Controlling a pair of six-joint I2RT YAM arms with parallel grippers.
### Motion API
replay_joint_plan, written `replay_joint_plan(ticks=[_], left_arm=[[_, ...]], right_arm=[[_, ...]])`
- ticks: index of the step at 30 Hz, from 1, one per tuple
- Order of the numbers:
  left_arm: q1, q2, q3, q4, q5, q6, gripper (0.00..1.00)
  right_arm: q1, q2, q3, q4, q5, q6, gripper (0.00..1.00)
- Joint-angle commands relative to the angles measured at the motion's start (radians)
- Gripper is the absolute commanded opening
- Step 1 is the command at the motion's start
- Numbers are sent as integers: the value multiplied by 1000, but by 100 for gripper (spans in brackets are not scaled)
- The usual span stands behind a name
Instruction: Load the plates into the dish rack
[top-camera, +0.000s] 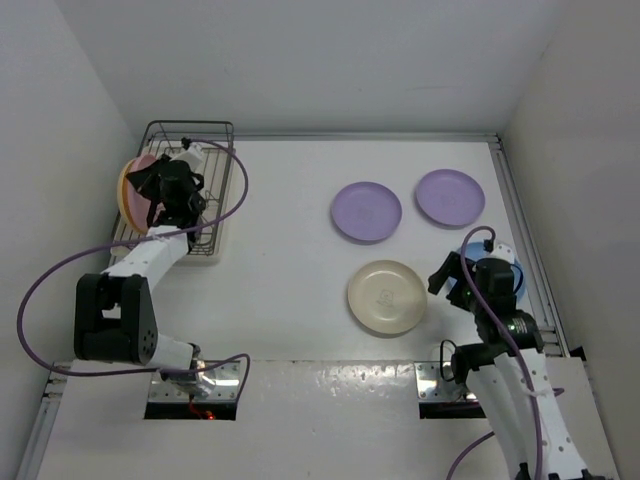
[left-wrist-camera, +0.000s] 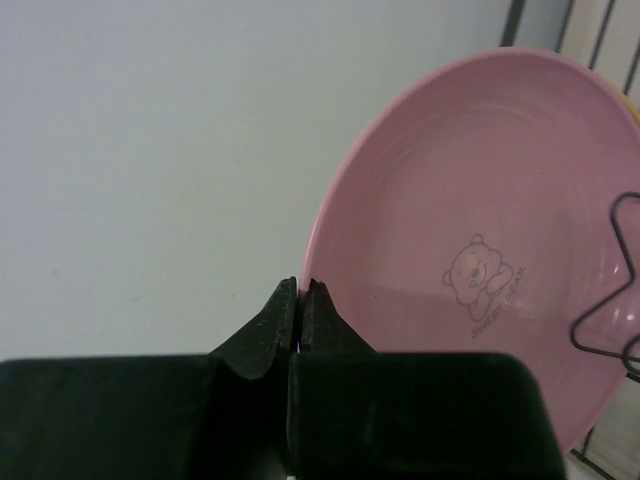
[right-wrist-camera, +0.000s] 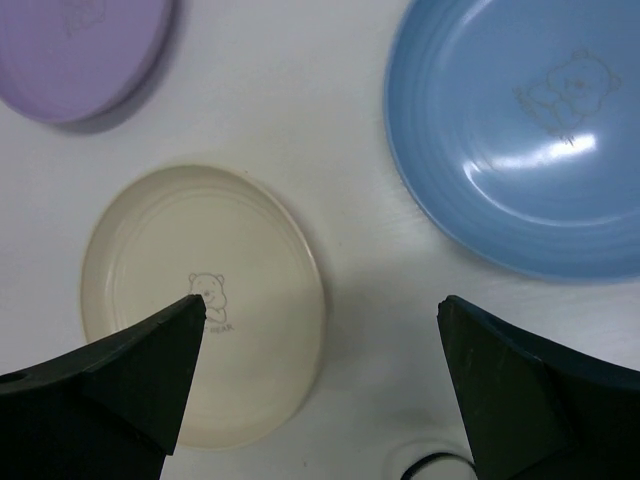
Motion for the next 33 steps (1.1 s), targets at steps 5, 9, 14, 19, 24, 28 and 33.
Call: replay_joint_plan(ticks=[5, 9, 14, 19, 24, 28, 33], left_arm=[[3, 81, -3, -62, -79, -153, 0], [23, 92, 54, -238, -40, -299, 1], [54, 133, 146, -410, 2, -427, 17], [72, 109, 213, -536, 65, -497, 31], [72, 109, 250, -608, 74, -516, 62], [72, 73, 296, -655, 108, -537, 74], [72, 50, 362, -728, 152, -556, 80]], right_arm=[[-6, 337, 236, -89, 54, 128, 99], [-16, 467, 338, -67, 96, 154, 99], [-39, 510, 338, 5, 49, 131, 99], [-42, 553, 228, -11, 37, 117, 99], [-76, 492, 140, 44, 27, 197, 99], [-179, 472, 93, 70, 34, 377, 99], [-274, 442, 40, 99, 137, 565, 99]])
